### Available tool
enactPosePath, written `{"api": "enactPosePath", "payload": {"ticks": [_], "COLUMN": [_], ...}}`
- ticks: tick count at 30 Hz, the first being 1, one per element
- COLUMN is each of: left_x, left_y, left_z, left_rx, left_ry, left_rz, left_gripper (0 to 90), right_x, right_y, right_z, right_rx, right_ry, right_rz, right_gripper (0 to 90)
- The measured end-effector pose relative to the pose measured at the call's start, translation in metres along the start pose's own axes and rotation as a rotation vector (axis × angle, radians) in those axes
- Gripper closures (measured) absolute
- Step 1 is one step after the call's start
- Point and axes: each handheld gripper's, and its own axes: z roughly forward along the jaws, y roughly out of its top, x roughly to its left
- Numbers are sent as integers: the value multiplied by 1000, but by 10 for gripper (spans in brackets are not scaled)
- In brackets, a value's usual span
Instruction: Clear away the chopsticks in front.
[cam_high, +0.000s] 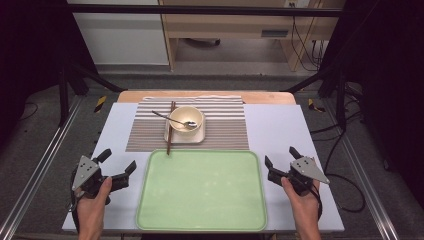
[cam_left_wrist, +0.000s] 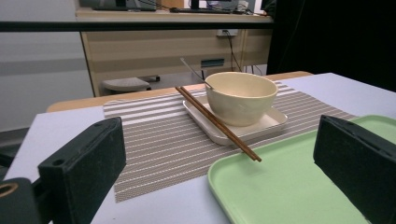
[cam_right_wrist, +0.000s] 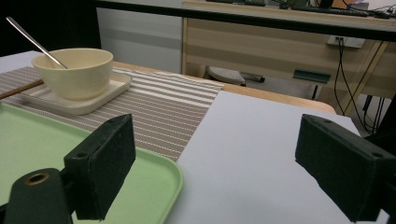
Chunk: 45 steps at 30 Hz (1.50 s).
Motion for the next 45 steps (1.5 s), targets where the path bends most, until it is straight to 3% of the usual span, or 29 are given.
{"api": "enactPosePath", "payload": {"ticks": [2, 4, 12, 15, 21, 25, 29, 34, 35, 36, 40, 42, 45], "left_x": [-1, -3, -5, -6, -9, -12, -12, -9, -9, -9, -11, -14, -17], "left_y": [0, 2, 5, 9, 17, 20, 17, 10, 10, 10, 14, 17, 24], "left_z": [0, -2, -8, -9, -11, -13, -15, -10, -9, -9, -11, -12, -6], "left_rx": [2, -3, -21, -18, -3, 14, 22, 27, 38, 38, 37, 34, 22], "left_ry": [-5, -1, 3, -15, -32, -17, 10, 46, 57, 57, 65, 48, 28], "left_rz": [-3, -32, -25, -35, -45, -5, 43, 40, 13, 13, -6, -11, -31], "left_gripper": [19, 18, 16, 21, 32, 39, 39, 48, 58, 62, 73, 73, 71], "right_x": [-1, -1, -1, -2, 1, 4, 4, 5, 6, 6, 6, 8, 10], "right_y": [0, 0, 1, 0, 1, 3, 4, 4, 3, 3, 4, 4, 4], "right_z": [-1, -2, -7, -5, -5, -7, -10, -9, -9, -9, -9, -8, -8], "right_rx": [-1, -1, -13, 12, 35, 24, 21, 26, 32, 32, 36, 57, 65], "right_ry": [-2, 1, -7, -6, -4, 5, 34, 49, 55, 55, 40, 23, 14], "right_rz": [3, 1, 5, 33, 11, -6, -12, -20, -25, -25, -17, -13, -11], "right_gripper": [120, 139, 143, 87, 83, 96, 181, 255, 256, 256, 203, 107, 86]}}
